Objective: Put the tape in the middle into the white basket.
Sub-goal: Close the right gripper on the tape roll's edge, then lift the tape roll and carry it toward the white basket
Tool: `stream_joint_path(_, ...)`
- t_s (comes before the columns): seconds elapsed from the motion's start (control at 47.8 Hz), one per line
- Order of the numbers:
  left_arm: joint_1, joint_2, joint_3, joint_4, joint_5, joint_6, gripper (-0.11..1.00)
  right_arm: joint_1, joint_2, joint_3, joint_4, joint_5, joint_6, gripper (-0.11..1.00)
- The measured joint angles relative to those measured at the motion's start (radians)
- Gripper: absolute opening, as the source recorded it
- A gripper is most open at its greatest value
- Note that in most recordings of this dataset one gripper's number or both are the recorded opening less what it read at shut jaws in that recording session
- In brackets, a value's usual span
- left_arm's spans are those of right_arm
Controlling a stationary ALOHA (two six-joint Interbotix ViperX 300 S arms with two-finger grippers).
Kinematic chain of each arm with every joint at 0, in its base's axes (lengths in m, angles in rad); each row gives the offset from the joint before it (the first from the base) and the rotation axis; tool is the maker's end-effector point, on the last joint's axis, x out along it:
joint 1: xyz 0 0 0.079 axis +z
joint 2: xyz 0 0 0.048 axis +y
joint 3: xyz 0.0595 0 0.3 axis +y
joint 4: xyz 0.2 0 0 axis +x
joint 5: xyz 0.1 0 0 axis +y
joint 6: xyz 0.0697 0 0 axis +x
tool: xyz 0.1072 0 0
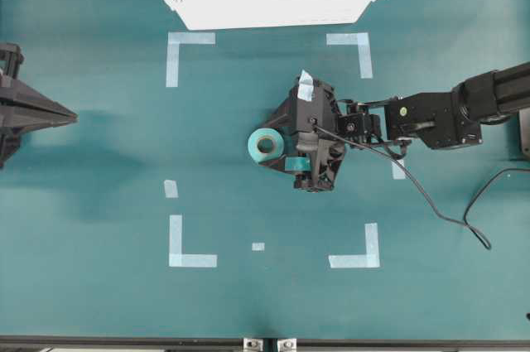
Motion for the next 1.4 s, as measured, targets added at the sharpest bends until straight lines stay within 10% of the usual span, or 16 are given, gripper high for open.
stream_joint_path(1.401, 0.0, 0.0, 0.0, 0.0, 0.0, 0.0, -0.11, -0.086, -0.439, 0.0, -0.011, 0.255, -0.006, 0.67)
